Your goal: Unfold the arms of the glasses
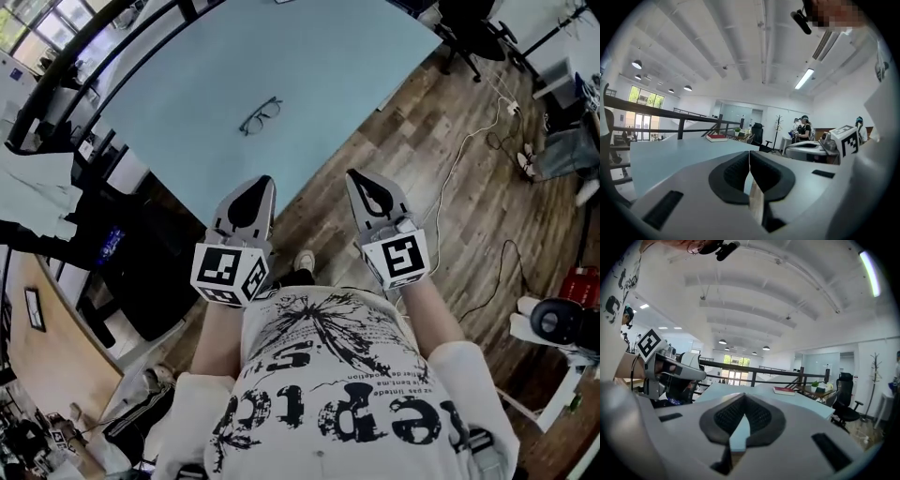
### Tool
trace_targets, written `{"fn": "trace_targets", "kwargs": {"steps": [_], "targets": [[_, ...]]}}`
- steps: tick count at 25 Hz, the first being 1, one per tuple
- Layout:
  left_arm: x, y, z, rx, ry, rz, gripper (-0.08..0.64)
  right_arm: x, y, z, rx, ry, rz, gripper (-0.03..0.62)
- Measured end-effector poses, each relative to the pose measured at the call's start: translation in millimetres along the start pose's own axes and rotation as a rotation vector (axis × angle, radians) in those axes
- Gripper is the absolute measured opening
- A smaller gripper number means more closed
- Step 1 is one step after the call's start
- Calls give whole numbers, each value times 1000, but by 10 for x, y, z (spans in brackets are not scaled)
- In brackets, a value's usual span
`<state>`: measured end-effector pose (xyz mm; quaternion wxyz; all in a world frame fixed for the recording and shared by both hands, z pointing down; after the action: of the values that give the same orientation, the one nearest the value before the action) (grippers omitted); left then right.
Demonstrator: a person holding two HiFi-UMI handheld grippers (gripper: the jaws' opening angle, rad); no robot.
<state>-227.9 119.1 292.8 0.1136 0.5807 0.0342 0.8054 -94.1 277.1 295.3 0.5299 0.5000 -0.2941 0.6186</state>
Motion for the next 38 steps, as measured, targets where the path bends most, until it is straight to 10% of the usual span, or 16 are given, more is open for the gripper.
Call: {"fn": "trace_targets", "kwargs": {"steps": [17,38], "targets": [[-293,957,1068,-306,-27,-10,18,-274,-813,2149,-367,-17,1,10],[-236,1545,2221,-744,11,-168,18,15,-1277,4237,-935,316,-432,11]]}}
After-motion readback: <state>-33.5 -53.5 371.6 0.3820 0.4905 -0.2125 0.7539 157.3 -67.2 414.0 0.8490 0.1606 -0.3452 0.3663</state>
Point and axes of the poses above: the fingertips, and each gripper's own axes: z forward along the fingers, y to its left, x out of its underside, the point moved 7 cm from there along -z, backward along the fingers, and after that the axes turned 10 degrees about y, right-handed, at the moved point
